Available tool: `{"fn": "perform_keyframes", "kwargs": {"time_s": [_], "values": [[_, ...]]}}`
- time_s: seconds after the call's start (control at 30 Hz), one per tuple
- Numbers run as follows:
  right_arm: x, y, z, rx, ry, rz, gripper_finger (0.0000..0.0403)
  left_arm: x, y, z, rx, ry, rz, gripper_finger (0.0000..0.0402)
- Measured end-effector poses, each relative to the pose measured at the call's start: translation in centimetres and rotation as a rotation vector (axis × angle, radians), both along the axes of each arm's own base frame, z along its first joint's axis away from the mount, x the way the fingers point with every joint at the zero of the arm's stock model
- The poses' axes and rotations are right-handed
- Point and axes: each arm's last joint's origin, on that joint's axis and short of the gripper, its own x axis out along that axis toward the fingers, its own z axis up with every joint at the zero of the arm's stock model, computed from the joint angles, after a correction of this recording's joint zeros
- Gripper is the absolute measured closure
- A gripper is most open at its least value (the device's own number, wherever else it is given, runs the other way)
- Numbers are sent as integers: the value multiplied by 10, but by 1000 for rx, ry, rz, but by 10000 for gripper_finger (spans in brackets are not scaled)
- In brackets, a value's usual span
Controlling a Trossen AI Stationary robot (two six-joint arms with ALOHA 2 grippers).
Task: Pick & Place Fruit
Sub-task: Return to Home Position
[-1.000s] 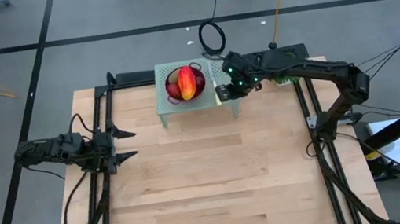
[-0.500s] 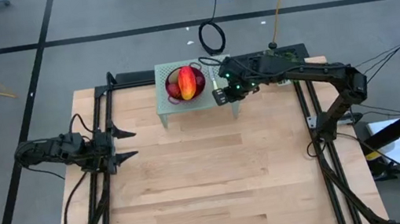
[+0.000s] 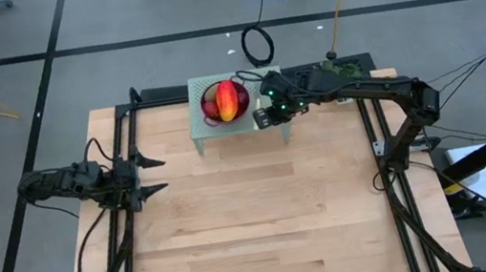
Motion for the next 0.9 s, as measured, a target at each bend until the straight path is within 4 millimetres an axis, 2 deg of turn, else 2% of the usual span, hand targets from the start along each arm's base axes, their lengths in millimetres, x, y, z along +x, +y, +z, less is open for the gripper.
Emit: {"fn": "perform_keyframes", "kwargs": {"time_s": [0.33,0.5,0.9], "values": [[-1,0,2,-5,-6,-5,403,0,0,0,2,1,0,91],[10,0,13,-57,-152,28,403,0,0,0,3,0,0,91],[21,22,16,-74,-204,82,403,0,0,1,-2,-10,0,92]]}}
